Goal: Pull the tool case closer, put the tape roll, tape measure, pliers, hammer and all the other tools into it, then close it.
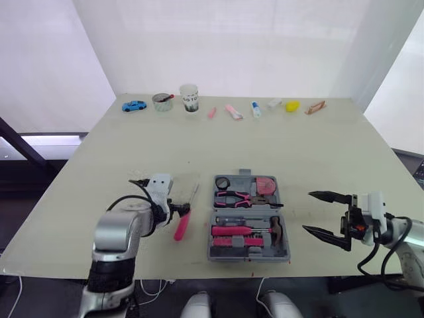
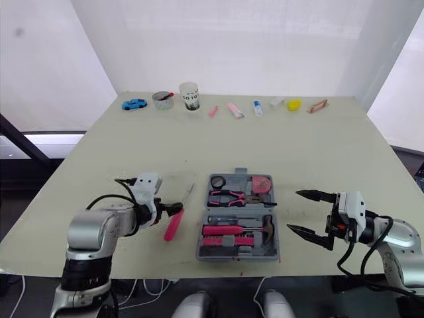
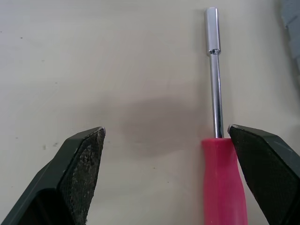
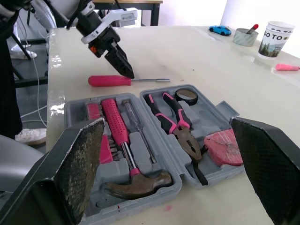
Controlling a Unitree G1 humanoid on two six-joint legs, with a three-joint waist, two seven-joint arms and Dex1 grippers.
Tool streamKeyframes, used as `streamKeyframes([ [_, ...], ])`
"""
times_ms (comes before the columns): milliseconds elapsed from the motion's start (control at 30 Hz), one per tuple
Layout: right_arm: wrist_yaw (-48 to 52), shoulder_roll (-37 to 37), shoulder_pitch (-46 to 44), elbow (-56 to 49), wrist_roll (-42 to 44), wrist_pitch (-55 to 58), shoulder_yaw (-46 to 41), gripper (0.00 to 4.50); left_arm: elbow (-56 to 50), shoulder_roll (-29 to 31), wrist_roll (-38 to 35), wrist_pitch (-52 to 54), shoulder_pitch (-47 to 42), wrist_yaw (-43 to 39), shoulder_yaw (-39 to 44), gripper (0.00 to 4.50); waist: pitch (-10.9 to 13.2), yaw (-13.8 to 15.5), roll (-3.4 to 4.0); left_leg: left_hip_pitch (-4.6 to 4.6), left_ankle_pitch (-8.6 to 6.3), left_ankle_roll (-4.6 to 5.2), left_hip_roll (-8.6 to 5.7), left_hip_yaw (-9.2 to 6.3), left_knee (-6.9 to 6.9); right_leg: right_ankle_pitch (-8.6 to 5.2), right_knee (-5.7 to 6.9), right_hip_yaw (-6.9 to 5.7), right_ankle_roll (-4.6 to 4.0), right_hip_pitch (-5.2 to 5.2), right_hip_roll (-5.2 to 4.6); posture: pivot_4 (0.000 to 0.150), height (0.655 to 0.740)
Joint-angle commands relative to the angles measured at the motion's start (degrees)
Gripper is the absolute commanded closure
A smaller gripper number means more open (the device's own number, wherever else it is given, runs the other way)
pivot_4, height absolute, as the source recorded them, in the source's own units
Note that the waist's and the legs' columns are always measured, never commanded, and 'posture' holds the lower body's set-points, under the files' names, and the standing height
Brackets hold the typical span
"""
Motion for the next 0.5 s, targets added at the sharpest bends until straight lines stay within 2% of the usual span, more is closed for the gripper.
streamKeyframes([
  [33, -0.25, -0.75, 0.28, -1.97, 0.69, -0.01, -1.40, 0.00, -2.71, -1.02, 0.43, -4.01, 2.04, 1.11, -0.54, 0.02, 0.00, -0.01, 0.00, 0.00, 0.00, 0.00, 0.00, -0.01, 0.00, 0.00, 0.00, -0.01, 0.00, 0.00, 0.00, 0.150, 0.7400],
  [500, 0.50, -1.85, 0.13, -1.88, 0.97, 0.67, -1.81, 0.00, -4.42, -6.23, 0.28, -14.63, 8.31, 3.17, -2.54, 0.02, 0.00, 0.01, 0.00, -0.01, 0.00, 0.01, -0.03, 0.00, 0.00, 0.00, -0.03, 0.01, 0.00, 0.00, 0.01, 0.150, 0.7400],
])
